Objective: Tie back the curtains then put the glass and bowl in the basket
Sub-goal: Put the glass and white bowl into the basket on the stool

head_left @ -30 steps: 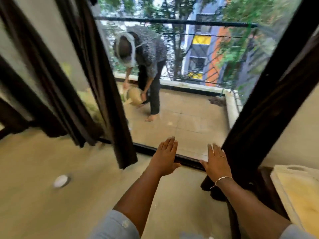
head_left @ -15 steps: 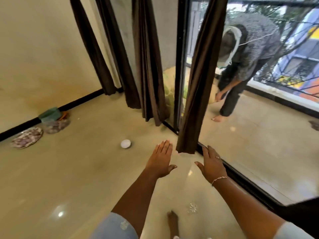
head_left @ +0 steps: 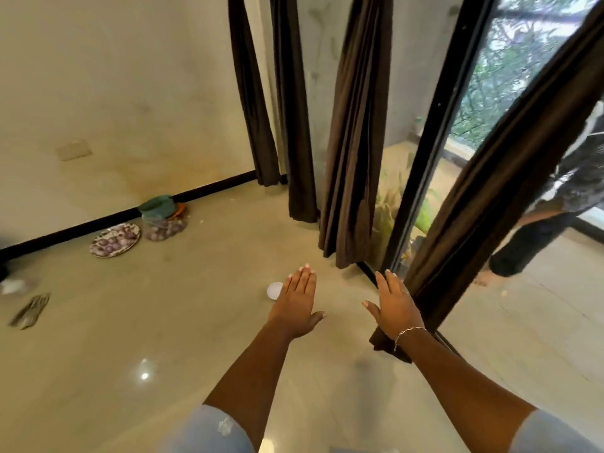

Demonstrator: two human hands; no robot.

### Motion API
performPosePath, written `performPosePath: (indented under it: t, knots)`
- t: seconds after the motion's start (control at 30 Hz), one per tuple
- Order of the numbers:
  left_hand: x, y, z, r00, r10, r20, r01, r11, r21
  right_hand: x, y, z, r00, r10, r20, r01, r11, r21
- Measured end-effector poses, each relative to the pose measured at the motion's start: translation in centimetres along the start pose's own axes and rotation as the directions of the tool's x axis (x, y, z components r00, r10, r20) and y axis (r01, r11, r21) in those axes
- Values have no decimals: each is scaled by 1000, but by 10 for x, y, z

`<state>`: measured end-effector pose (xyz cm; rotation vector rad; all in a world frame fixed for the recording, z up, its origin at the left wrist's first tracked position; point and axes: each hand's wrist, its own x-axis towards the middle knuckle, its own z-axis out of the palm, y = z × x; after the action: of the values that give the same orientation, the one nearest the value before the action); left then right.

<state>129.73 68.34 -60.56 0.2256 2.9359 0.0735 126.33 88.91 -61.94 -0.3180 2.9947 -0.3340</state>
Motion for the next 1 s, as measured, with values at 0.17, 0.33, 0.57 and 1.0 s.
performPosePath:
  t: [0.17,0.33,0.57,1.0]
  knots:
    - [19,-53,3,997,-72,31,72,997,-12,48,-32,11,997,-56,44,57,998,-12]
    - [47,-121,6,991,-118,62,120,992,-29,109,-74,27,995,-69,75,69,998,10]
    - [93,-246,-2,987,-102,125,104,994,-12,187,-161,59,994,-29,102,29,1000,0]
    - [199,-361,-1,976,-14,216,41,992,-120,291,-221,102,972,123,199,-136,989,52]
